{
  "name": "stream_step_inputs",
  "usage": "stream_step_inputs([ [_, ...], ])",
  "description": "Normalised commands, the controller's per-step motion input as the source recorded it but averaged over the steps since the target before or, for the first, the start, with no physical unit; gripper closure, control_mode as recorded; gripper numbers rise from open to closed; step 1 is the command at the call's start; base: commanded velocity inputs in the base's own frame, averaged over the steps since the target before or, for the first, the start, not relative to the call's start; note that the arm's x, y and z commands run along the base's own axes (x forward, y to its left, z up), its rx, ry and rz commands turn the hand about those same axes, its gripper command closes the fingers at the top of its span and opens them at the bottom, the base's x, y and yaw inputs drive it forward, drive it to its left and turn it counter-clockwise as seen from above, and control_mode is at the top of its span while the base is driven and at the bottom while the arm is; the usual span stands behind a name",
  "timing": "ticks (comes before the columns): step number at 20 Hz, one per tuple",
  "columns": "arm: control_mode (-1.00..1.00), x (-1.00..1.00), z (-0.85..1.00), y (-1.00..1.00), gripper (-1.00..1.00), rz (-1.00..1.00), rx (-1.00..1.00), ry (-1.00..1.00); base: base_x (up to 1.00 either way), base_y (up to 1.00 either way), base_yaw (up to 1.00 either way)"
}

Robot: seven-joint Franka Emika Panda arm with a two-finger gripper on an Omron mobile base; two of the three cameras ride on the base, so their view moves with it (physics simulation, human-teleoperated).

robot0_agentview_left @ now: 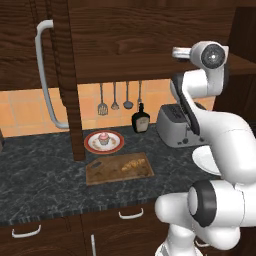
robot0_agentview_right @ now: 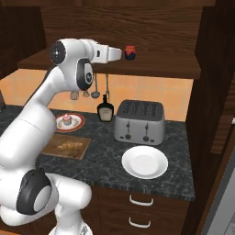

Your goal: From the different types of pastries on the counter, select a croissant and place it on the cutting board. Then retrieve a jar of jam from the cabinet and place it alongside the croissant on the cutting board.

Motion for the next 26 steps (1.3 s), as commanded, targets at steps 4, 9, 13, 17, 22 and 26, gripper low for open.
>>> stream_step_inputs([
  [4, -1.0, 0.73, -0.11, -0.04, -1.0, 0.02, -0.02, 0.1, 0.0, 0.0, 0.0],
  [9, -1.0, 0.74, 0.0, -0.08, -1.0, 0.02, 0.01, 0.08, 0.0, 0.0, 0.0],
  [13, -1.0, 0.54, -0.04, -0.31, -1.0, 0.0, 0.04, 0.0, 0.0, 0.0, 0.0],
  [17, -1.0, 0.52, -0.14, -0.24, -1.0, 0.0, 0.01, 0.0, 0.0, 0.0, 0.0],
  [22, -1.0, 0.51, -0.32, -0.22, -1.0, 0.0, 0.0, 0.03, 0.0, 0.0, 0.0],
  [26, -1.0, 0.32, -0.22, -0.13, -1.0, 0.0, 0.0, 0.01, 0.0, 0.0, 0.0],
])
